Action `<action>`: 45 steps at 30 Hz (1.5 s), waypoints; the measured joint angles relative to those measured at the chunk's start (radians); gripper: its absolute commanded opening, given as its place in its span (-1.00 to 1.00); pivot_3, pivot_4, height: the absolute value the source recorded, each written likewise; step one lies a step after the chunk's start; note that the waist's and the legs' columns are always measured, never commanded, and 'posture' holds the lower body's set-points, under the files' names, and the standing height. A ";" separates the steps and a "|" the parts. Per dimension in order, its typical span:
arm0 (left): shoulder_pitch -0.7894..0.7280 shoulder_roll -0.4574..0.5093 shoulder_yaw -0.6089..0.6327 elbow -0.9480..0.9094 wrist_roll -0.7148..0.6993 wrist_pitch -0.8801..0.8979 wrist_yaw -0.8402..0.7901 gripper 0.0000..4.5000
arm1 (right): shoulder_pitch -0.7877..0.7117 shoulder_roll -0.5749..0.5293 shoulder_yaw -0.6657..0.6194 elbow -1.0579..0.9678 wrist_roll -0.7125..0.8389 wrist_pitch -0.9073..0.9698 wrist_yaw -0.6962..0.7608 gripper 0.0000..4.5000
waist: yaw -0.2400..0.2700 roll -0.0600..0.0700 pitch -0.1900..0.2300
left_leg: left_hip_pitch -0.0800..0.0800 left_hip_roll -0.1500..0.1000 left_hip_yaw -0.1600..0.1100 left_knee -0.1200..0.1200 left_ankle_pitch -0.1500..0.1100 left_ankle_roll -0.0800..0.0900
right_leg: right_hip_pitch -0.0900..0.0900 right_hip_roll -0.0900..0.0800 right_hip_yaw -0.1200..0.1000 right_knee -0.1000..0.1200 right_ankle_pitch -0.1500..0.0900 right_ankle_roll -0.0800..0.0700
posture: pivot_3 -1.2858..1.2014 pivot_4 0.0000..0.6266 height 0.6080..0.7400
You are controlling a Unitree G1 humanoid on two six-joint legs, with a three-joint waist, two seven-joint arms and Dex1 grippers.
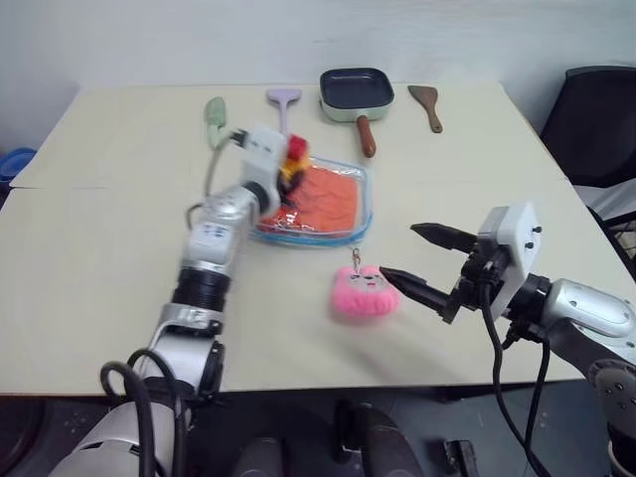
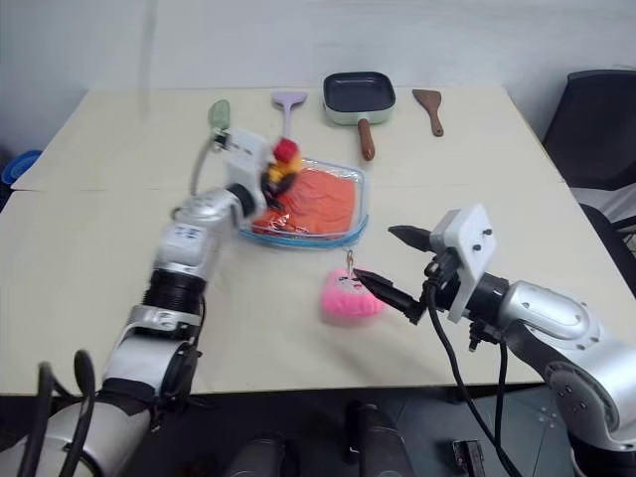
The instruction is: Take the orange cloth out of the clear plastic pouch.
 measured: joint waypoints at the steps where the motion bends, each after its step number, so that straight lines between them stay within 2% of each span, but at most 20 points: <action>1: 0.020 0.030 0.022 -0.028 0.001 0.016 0.006 -0.31 | -0.006 -0.001 0.008 0.010 0.001 0.000 0.013 1.00 | -0.001 0.000 0.000 | 0.000 0.000 0.000 0.000 0.000 0.000 | 0.000 0.000 0.000 0.000 0.000 0.000 | 0.03 -0.52 1.00; 4: 0.225 0.207 0.131 -0.102 0.019 0.089 0.026 -0.31 | -0.061 -0.002 0.071 0.053 0.000 -0.002 0.093 1.00 | -0.024 0.000 0.000 | 0.001 0.001 0.001 -0.002 -0.001 -0.001 | 0.000 0.001 0.002 0.001 -0.001 -0.001 | 0.03 -0.52 1.00; 6: 0.337 0.263 0.200 -0.092 0.038 0.112 0.046 -0.31 | -0.069 -0.003 0.084 0.073 -0.003 -0.002 0.124 1.00 | -0.025 -0.001 0.000 | 0.001 0.001 -0.002 -0.001 0.000 -0.001 | -0.002 0.001 -0.001 0.001 -0.001 -0.002 | 0.03 -0.52 1.00; 10: 0.509 0.319 0.346 -0.094 0.037 0.137 0.075 -0.31 | -0.116 0.000 0.131 0.121 -0.018 -0.005 0.178 1.00 | 0.001 -0.004 0.001 | -0.001 0.000 -0.004 0.000 -0.001 0.001 | -0.001 -0.002 -0.003 -0.001 -0.001 -0.002 | 0.03 -0.52 1.00; 13: 0.596 0.329 0.398 -0.132 0.029 0.131 0.066 -0.31 | -0.137 0.006 0.152 0.140 -0.027 -0.009 0.207 1.00 | 0.022 -0.005 0.000 | -0.001 -0.001 -0.004 0.000 -0.002 0.003 | -0.001 -0.005 -0.003 -0.002 0.000 -0.001 | 0.03 -0.52 1.00; 15: 0.646 0.324 0.405 -0.146 0.019 0.126 0.051 0.01 | -0.150 0.009 0.165 0.160 -0.036 -0.020 0.222 1.00 | 0.025 -0.005 0.000 | -0.002 -0.002 -0.004 0.000 -0.002 0.004 | -0.001 -0.006 -0.004 -0.003 0.000 0.000 | 0.03 -0.52 1.00; 18: 0.704 0.310 0.418 -0.190 0.002 0.138 0.049 0.39 | -0.156 0.013 0.184 0.177 -0.052 -0.024 0.238 1.00 | 0.021 -0.006 0.000 | -0.003 -0.002 -0.004 0.000 -0.003 0.005 | -0.001 -0.006 -0.005 -0.003 0.000 0.000 | 0.03 -0.52 1.00; 22: 0.727 0.312 0.500 -0.250 -0.045 0.155 0.041 0.92 | -0.160 0.015 0.182 0.195 -0.056 -0.024 0.248 1.00 | 0.017 -0.006 0.000 | -0.002 -0.001 -0.004 0.000 -0.003 0.004 | -0.001 -0.006 -0.004 -0.003 0.000 0.000 | 0.03 -0.52 1.00; 23: 0.726 0.312 0.526 -0.265 -0.074 0.147 0.023 0.99 | -0.159 0.015 0.182 0.197 -0.056 -0.024 0.249 1.00 | 0.017 -0.006 0.000 | -0.002 -0.001 -0.004 0.000 -0.003 0.004 | -0.001 -0.006 -0.004 -0.004 0.000 0.000 | 0.03 -0.52 1.00; 26: 0.716 0.318 0.602 -0.320 -0.174 0.115 -0.048 0.99 | -0.153 0.015 0.182 0.198 -0.056 -0.024 0.253 1.00 | 0.017 -0.006 0.000 | -0.001 -0.001 -0.004 0.000 -0.003 0.004 | -0.001 -0.006 -0.004 -0.004 0.000 0.000 | 0.03 -0.52 1.00; 30: 0.678 0.422 0.639 -0.409 -0.350 0.153 -0.211 0.99 | -0.139 0.015 0.179 0.200 -0.056 -0.023 0.256 1.00 | 0.017 -0.006 0.000 | -0.002 -0.002 -0.004 0.000 -0.002 0.004 | -0.001 -0.006 -0.004 -0.004 0.000 0.000 | 0.03 -0.52 1.00; 32: 0.674 0.470 0.613 -0.489 -0.408 0.153 -0.301 0.99 | -0.139 0.015 0.178 0.200 -0.056 -0.023 0.256 1.00 | 0.018 -0.006 0.000 | -0.002 -0.002 -0.004 0.000 -0.003 0.004 | -0.001 -0.006 -0.004 -0.004 0.000 0.000 | 0.03 -0.52 1.00; 35: 0.720 0.533 0.466 -0.553 -0.395 0.103 -0.418 0.99 | -0.135 0.015 0.175 0.201 -0.056 -0.024 0.251 1.00 | 0.017 -0.003 0.001 | -0.001 -0.003 -0.003 0.000 -0.003 0.004 | -0.001 -0.006 -0.003 -0.005 0.000 0.000 | 0.03 -0.52 1.00; 38: 0.719 0.622 0.210 -0.491 -0.228 -0.100 -0.532 0.99 | -0.121 0.015 0.153 0.198 -0.056 -0.023 0.238 1.00 | 0.018 -0.003 0.001 | -0.001 -0.002 -0.003 0.000 -0.002 0.002 | -0.001 -0.003 -0.002 -0.005 -0.001 -0.001 | 0.03 -0.52 1.00; 41: 0.593 0.675 -0.017 -0.307 0.015 -0.407 -0.565 0.99 | -0.099 0.011 0.133 0.184 -0.056 -0.022 0.224 1.00 | 0.020 -0.003 0.001 | -0.003 0.000 -0.002 -0.001 -0.002 0.002 | -0.001 -0.001 -0.001 -0.005 -0.001 -0.003 | 0.03 -0.52 1.00; 43: 0.496 0.670 -0.105 -0.185 0.129 -0.556 -0.552 0.99 | -0.093 0.011 0.130 0.172 -0.056 -0.022 0.212 1.00 | 0.019 -0.003 0.001 | -0.005 0.000 -0.002 -0.001 -0.002 0.002 | -0.001 -0.001 -0.002 -0.005 -0.001 -0.003 | 0.03 -0.52 1.00; 45: 0.347 0.595 -0.183 -0.028 0.217 -0.698 -0.518 0.99 | -0.078 0.012 0.112 0.154 -0.055 -0.021 0.185 1.00 | 0.020 -0.003 0.001 | -0.006 0.000 -0.002 -0.001 -0.003 0.003 | -0.001 -0.001 -0.002 -0.005 0.000 -0.002 | 0.03 -0.52 1.00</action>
